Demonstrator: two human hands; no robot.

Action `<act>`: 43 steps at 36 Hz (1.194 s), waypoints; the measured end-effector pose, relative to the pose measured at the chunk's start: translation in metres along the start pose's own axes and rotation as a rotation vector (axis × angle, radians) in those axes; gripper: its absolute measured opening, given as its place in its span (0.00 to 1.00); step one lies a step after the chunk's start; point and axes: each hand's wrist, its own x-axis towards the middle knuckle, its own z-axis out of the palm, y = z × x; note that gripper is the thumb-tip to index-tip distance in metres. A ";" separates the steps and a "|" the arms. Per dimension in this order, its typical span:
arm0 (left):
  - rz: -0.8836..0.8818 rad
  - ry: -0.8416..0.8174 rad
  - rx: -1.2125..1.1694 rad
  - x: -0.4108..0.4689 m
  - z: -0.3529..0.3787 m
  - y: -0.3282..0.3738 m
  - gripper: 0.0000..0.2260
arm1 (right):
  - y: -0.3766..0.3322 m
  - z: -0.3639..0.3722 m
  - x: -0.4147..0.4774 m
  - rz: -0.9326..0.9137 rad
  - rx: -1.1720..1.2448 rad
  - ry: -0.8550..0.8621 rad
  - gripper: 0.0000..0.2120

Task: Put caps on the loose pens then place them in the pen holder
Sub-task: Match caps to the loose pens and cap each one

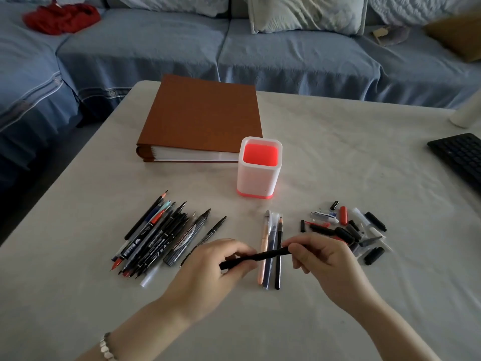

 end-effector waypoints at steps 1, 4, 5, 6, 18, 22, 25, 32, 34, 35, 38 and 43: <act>0.012 0.006 0.016 0.001 0.001 0.000 0.05 | 0.000 0.001 0.000 -0.005 -0.014 0.010 0.12; 0.010 0.033 0.012 0.001 0.003 0.000 0.07 | -0.001 0.005 -0.001 -0.011 -0.001 0.038 0.13; -0.003 0.036 -0.001 0.002 0.003 0.001 0.08 | -0.002 0.006 -0.001 -0.014 0.006 0.043 0.13; -0.017 0.033 -0.016 0.002 0.003 0.002 0.08 | -0.002 0.006 -0.002 -0.018 0.009 0.046 0.13; -0.388 -0.100 -0.439 0.011 0.001 0.006 0.10 | -0.002 0.008 -0.002 -0.029 -0.026 0.035 0.13; -0.483 -0.127 -0.534 0.010 0.005 0.003 0.09 | 0.000 0.011 -0.003 0.019 0.034 -0.001 0.09; -0.372 -0.108 -0.417 0.010 0.007 0.003 0.06 | 0.002 0.016 -0.002 0.126 0.317 -0.001 0.06; -0.046 0.157 0.385 0.011 0.000 -0.041 0.13 | 0.013 0.016 0.018 0.172 0.412 0.204 0.09; -0.041 0.200 0.553 0.011 -0.005 -0.056 0.06 | 0.013 0.013 0.029 0.138 0.317 0.243 0.08; -0.072 0.200 0.592 0.012 -0.006 -0.062 0.06 | 0.014 0.014 0.035 0.116 0.255 0.250 0.06; -0.117 0.128 0.700 0.015 -0.007 -0.071 0.11 | 0.018 0.028 0.051 0.087 0.072 0.240 0.10; -0.127 0.074 0.880 0.020 -0.003 -0.072 0.19 | 0.026 0.059 0.064 -0.002 -0.381 0.169 0.12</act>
